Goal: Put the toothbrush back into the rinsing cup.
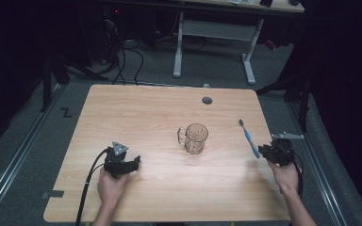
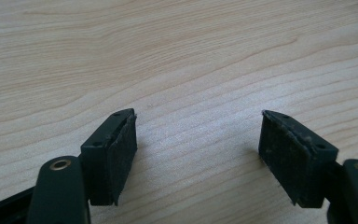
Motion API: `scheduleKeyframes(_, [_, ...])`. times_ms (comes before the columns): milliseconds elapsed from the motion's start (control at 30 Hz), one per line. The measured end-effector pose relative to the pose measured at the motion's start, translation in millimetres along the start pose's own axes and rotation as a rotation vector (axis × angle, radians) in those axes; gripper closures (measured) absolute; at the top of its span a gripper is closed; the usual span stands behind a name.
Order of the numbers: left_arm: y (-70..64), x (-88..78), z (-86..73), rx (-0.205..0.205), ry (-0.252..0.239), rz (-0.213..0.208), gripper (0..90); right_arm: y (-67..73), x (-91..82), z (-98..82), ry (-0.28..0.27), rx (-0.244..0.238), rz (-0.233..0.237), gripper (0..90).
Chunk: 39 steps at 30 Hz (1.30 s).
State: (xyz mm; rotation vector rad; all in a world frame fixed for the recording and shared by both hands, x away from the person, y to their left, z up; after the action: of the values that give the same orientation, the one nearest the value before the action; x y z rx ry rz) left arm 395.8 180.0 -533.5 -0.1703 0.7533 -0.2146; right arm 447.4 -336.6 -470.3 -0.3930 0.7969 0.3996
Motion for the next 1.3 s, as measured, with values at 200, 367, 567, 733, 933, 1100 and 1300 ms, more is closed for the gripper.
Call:
scheduleKeyframes(200, [-0.1,0.1,0.1,0.001,0.000,0.002,28.8,-4.3,5.2,8.8,0.026,-0.014,0.016,72.4])
scheduleKeyframes(367, [-0.3,0.2,0.0,0.004,0.001,0.004,28.8,-7.5,13.4,17.3,0.023,0.002,0.026,72.5])
scheduleKeyframes(567, [-0.1,-0.2,-0.2,0.004,0.002,0.004,28.7,-11.2,21.6,26.3,0.047,0.007,0.026,72.4])
scheduleKeyframes(733, [0.2,-0.2,0.0,-0.003,0.000,0.000,28.7,-10.4,29.6,29.9,0.095,-0.016,0.024,72.4])
scheduleKeyframes(933, [0.8,-0.2,0.3,-0.009,-0.001,-0.004,28.8,-12.8,42.1,34.2,0.143,-0.021,0.020,72.3])
scheduleKeyframes(1100, [0.8,-0.2,0.3,-0.008,-0.001,-0.003,28.8,-16.1,48.3,36.1,0.171,-0.015,0.021,72.3])
scheduleKeyframes(1300, [0.8,-0.2,0.3,-0.009,-0.001,-0.003,28.8,-14.6,57.5,36.3,0.215,-0.018,0.032,72.1])
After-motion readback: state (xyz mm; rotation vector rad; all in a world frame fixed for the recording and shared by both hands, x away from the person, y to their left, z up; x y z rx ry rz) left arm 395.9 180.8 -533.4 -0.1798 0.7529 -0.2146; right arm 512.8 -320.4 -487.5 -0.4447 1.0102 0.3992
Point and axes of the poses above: each handheld gripper's, and its own axes: x roughly forward along the jaws, z roughly out of its top, y roughly to its left, the point moved 4 cm from there along x, roughly forward along the jaws, and after that the axes turned 15 degrees about -x, right-handed, at the moved point
